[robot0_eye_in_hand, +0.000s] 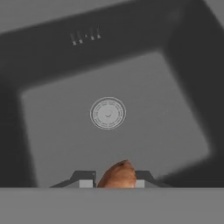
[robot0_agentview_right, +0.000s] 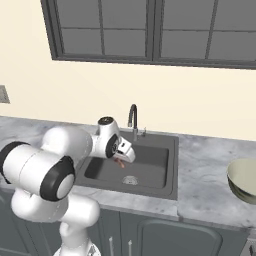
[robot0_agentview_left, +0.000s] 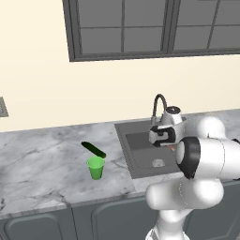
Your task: Remove the cucumber and mushroom from the sink. Then move the bowl and cup from the counter to the sink for washing.
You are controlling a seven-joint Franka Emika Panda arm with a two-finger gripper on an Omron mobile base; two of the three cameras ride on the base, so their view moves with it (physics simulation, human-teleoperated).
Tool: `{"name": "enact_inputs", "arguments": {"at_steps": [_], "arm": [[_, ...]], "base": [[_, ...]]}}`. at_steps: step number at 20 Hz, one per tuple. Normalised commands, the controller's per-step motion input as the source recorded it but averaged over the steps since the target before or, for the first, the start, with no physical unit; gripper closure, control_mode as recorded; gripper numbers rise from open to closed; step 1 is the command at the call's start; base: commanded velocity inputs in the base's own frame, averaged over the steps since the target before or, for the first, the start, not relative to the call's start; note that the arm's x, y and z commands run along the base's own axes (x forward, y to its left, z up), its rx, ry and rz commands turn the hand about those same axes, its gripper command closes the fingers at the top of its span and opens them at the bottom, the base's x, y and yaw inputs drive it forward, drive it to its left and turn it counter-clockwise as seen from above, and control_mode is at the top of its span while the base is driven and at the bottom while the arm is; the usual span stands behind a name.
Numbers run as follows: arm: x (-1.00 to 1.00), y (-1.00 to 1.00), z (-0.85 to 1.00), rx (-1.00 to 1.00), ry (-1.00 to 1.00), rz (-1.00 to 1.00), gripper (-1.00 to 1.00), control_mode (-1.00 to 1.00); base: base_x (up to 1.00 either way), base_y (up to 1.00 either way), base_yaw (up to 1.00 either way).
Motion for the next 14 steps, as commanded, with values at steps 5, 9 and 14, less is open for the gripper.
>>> {"name": "enact_inputs", "arguments": {"at_steps": [5, 9, 14], "arm": [[-0.03, 0.36, 0.25, 0.10, 0.00, 0.15, 1.00, -1.00], [0.00, 0.40, 0.22, 0.06, 0.02, 0.13, 1.00, -1.00], [0.00, 0.48, 0.15, 0.02, 0.04, 0.11, 1.00, -1.00]], "base": [[0.00, 0.00, 0.00], [0.00, 0.00, 0.00], [0.00, 0.00, 0.00]]}}
